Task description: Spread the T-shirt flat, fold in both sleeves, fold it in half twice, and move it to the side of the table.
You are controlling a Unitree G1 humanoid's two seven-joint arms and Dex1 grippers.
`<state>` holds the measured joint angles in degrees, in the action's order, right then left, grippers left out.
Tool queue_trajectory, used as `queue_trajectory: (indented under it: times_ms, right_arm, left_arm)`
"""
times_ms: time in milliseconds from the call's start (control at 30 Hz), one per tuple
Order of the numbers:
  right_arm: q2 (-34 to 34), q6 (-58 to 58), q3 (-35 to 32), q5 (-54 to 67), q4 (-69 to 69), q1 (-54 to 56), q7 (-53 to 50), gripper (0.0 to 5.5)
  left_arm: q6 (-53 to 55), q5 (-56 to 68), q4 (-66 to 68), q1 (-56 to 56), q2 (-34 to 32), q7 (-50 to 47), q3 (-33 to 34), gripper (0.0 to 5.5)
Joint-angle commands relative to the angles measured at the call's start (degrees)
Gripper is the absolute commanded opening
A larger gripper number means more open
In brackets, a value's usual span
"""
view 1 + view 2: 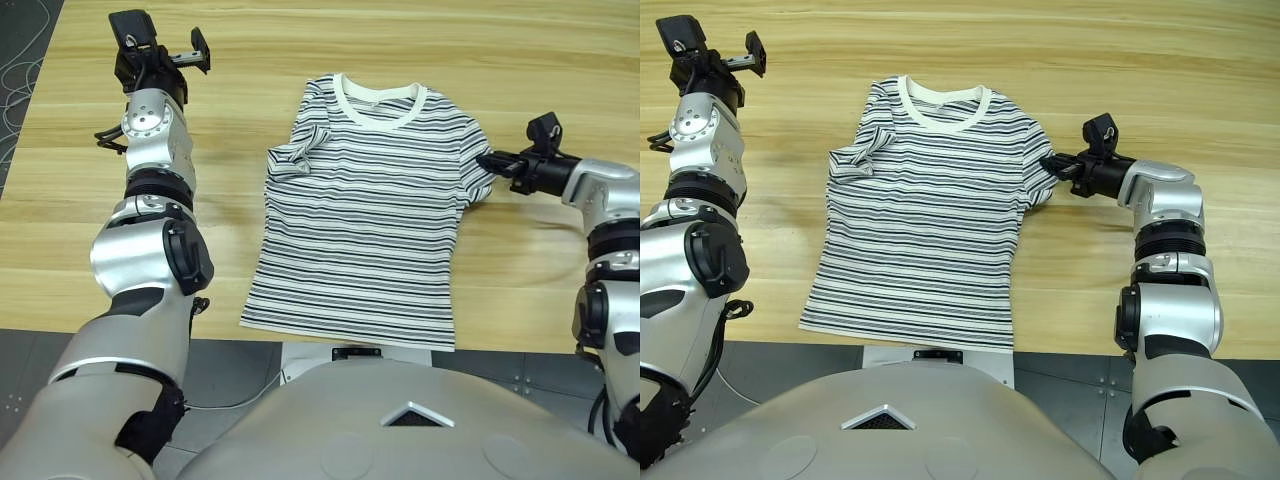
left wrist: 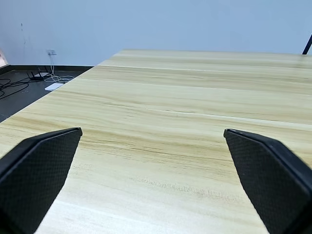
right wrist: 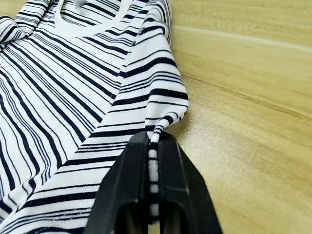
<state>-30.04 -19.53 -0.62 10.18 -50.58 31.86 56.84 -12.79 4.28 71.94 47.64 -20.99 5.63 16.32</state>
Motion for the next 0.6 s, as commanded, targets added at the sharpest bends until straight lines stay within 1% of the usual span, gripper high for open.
queue_trajectory:
  times_ms: [33,233,433,600]
  right_arm:
    - [-0.29,-1.43,-0.14,-0.21,1.98,-0.16,0.02,0.14]
    - [-0.60,-3.86,-0.49,0.76,10.40,-1.09,-0.21,0.14]
    - [0.05,-8.02,0.31,1.82,21.28,-4.57,-0.67,0.14]
    - [0.94,-10.85,1.42,2.41,27.36,-5.57,-1.39,0.14]
  left_arm:
    - [0.91,0.35,0.50,0.02,0.28,0.40,-0.02,5.49]
    - [1.13,0.35,0.53,0.32,0.65,0.44,-0.08,5.49]
    - [1.13,0.27,0.49,0.30,0.95,0.44,-0.21,5.49]
    - [1.15,0.35,0.51,0.23,1.10,0.35,-0.13,5.49]
